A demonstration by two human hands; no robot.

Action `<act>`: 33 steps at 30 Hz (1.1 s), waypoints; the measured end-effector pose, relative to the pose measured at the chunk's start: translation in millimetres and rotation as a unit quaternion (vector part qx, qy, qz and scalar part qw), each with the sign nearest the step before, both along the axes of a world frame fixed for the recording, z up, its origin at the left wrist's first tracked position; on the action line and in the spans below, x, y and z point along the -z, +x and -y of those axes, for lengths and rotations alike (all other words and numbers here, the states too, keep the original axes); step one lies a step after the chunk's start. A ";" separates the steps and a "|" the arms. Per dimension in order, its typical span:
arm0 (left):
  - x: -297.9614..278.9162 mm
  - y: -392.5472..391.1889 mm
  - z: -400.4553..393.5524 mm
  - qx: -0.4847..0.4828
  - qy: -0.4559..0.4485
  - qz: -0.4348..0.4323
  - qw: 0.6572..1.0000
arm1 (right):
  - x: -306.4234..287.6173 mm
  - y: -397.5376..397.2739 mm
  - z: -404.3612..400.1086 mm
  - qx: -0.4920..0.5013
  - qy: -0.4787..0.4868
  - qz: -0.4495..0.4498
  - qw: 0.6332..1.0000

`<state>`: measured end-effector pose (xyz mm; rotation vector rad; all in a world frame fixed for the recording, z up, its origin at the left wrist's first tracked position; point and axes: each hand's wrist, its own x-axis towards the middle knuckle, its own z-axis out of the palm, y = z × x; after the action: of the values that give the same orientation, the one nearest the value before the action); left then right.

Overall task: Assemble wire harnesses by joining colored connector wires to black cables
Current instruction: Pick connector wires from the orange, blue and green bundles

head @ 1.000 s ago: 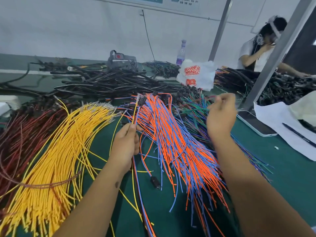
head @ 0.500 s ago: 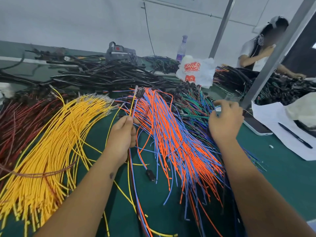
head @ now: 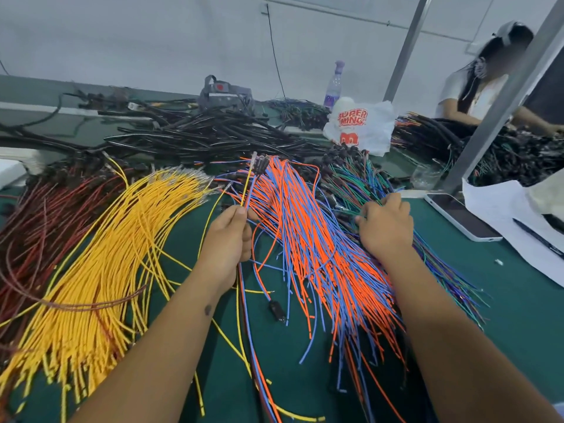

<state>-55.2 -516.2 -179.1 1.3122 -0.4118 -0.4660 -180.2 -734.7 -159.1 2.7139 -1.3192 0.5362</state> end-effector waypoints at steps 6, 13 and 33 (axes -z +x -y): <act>0.0 -0.2 2.3 0.001 -0.005 -0.005 1.000 | -39.4 -23.6 17.1 0.042 0.009 0.215 0.976; 1.1 2.4 2.9 -0.003 -0.037 -0.029 0.999 | -93.4 -21.9 7.0 0.016 -0.080 0.477 0.875; 3.6 4.8 2.9 -0.006 -0.013 -0.011 1.000 | 0.3 -13.2 28.5 0.013 0.049 -0.021 0.998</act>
<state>-50.3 -519.1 -182.7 1.2821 -0.3900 -0.4623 -193.4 -763.2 -159.5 2.7654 -1.4046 0.4205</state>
